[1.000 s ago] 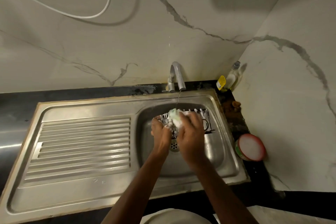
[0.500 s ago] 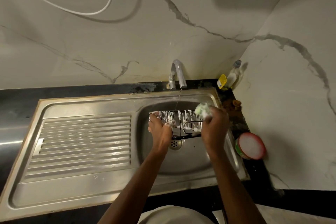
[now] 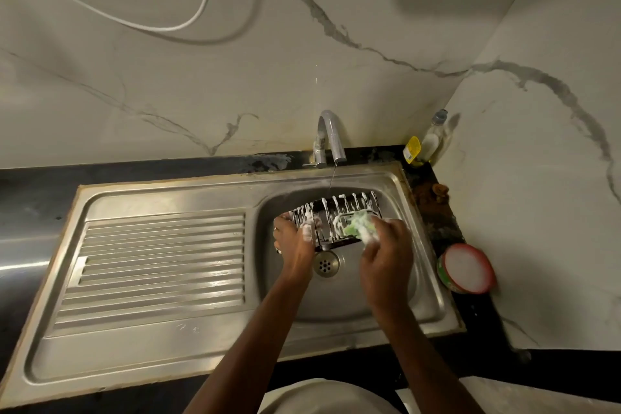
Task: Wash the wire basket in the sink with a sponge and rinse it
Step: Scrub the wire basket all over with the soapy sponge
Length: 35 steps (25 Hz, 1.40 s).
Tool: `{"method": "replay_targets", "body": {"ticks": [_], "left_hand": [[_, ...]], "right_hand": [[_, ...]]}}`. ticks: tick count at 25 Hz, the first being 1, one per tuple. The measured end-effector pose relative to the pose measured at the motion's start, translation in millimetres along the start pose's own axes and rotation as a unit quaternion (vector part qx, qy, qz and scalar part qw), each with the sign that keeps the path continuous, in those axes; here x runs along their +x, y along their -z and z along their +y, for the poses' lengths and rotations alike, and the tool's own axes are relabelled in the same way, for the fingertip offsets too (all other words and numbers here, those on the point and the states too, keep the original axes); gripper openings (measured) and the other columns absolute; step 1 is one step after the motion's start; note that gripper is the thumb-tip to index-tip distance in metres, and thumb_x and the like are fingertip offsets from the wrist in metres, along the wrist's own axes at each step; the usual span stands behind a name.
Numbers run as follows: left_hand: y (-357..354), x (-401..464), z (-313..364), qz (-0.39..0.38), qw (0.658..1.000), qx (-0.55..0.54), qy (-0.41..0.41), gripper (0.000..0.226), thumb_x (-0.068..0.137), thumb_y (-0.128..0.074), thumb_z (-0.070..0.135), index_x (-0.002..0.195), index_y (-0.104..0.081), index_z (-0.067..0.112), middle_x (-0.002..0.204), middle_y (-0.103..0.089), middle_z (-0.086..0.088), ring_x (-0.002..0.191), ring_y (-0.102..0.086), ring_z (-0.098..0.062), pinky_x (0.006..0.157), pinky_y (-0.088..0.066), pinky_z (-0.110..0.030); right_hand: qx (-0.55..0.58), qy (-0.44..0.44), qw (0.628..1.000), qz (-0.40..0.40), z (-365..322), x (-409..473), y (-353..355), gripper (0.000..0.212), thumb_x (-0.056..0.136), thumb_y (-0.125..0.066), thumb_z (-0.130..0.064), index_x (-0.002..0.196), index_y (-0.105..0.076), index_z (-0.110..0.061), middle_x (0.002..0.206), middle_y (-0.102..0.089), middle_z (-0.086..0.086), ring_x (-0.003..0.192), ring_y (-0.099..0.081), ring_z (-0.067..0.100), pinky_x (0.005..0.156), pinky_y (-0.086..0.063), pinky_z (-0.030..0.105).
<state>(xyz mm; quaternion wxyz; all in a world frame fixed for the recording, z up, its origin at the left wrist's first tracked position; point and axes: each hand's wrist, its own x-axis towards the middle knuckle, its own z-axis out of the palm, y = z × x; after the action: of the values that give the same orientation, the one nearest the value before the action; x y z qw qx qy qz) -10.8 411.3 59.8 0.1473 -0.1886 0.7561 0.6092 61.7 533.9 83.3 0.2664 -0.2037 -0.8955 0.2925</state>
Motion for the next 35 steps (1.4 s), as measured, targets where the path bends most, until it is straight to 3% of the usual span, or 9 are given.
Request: {"method": "replay_targets", "body": {"ticks": [5,8,10,15,20,25,29,33,35], "left_hand": [[-8,17,-7,0.045,0.998,-0.020,0.045,0.048,0.095,-0.059,0.033,0.134,-0.044,0.010,0.141,-0.049,-0.021,0.127,-0.048,-0.039,0.108,-0.044,-0.056],[-8,15,-13,0.049,0.997,-0.032,0.045,0.047,0.100,-0.058,0.030,0.138,-0.042,0.007,0.142,-0.047,-0.020,0.129,-0.047,-0.039,0.110,-0.043,-0.057],[-6,14,-13,0.047,0.996,-0.062,0.045,0.053,0.098,-0.058,0.037,0.138,-0.042,0.007,0.143,-0.047,-0.020,0.130,-0.047,-0.039,0.111,-0.043,-0.058],[-13,28,-46,0.010,0.990,-0.137,-0.045,0.082,0.073,-0.053,0.075,0.124,-0.047,0.012,0.130,-0.054,-0.022,0.122,-0.058,-0.044,0.101,-0.051,-0.063],[-2,33,-60,-0.032,0.972,-0.188,-0.134,0.100,0.085,-0.047,0.077,0.127,-0.045,-0.015,0.113,-0.057,-0.019,0.098,-0.059,-0.034,0.084,-0.054,-0.047],[3,28,-51,-0.063,0.972,-0.177,-0.140,0.108,0.080,-0.056,0.086,0.125,-0.048,-0.012,0.109,-0.063,-0.023,0.097,-0.067,-0.029,0.084,-0.060,-0.044],[6,17,-37,-0.089,0.971,-0.178,-0.133,0.071,0.079,-0.058,0.059,0.126,-0.053,0.006,0.114,-0.067,-0.017,0.101,-0.070,-0.031,0.086,-0.061,-0.047],[5,31,-50,-0.098,0.967,-0.193,-0.134,0.084,0.084,-0.064,0.068,0.121,-0.054,-0.007,0.109,-0.064,-0.031,0.096,-0.067,-0.032,0.089,-0.060,-0.054],[10,29,-45,-0.139,0.960,-0.205,-0.130,0.085,0.081,-0.066,0.078,0.102,-0.056,-0.005,0.088,-0.057,-0.021,0.079,-0.057,-0.017,0.075,-0.056,-0.033]], "right_hand": [[0.030,0.171,0.982,-0.070,-25,-29,-2,0.037,0.092,-0.045,-0.009,0.120,-0.068,0.001,0.108,-0.060,0.014,0.098,-0.057,0.025,0.079,-0.049,0.031],[0.003,0.050,0.999,-0.021,5,3,2,0.038,0.083,-0.056,0.005,0.117,-0.068,-0.003,0.105,-0.060,0.014,0.095,-0.059,0.029,0.072,-0.047,0.028],[-0.011,-0.025,1.000,0.015,11,14,5,0.041,0.080,-0.061,0.012,0.118,-0.067,-0.003,0.105,-0.060,0.016,0.094,-0.060,0.030,0.069,-0.050,0.028],[-0.008,0.195,0.980,-0.042,-20,-11,-4,0.034,0.088,-0.051,-0.002,0.116,-0.070,0.001,0.104,-0.061,0.016,0.095,-0.057,0.027,0.074,-0.049,0.031],[-0.132,-0.028,0.989,0.056,13,59,18,0.038,0.074,-0.063,0.005,0.111,-0.071,-0.001,0.102,-0.065,0.019,0.092,-0.062,0.036,0.073,-0.034,0.026],[-0.085,0.118,0.989,-0.013,-38,33,-4,0.044,0.078,-0.054,-0.003,0.119,-0.067,-0.004,0.107,-0.062,0.012,0.097,-0.057,0.025,0.074,-0.047,0.024],[0.009,-0.056,0.998,0.014,-9,65,-1,0.036,0.087,-0.056,0.007,0.120,-0.067,0.000,0.111,-0.067,0.017,0.102,-0.064,0.028,0.081,-0.046,0.013],[0.001,-0.094,0.995,0.033,9,64,0,0.034,0.082,-0.060,0.012,0.113,-0.071,0.004,0.104,-0.069,0.020,0.095,-0.066,0.031,0.075,-0.043,0.018],[-0.001,-0.109,0.993,0.050,18,66,7,0.034,0.082,-0.060,0.013,0.113,-0.070,0.004,0.105,-0.068,0.020,0.096,-0.065,0.033,0.079,-0.038,0.009]]}}
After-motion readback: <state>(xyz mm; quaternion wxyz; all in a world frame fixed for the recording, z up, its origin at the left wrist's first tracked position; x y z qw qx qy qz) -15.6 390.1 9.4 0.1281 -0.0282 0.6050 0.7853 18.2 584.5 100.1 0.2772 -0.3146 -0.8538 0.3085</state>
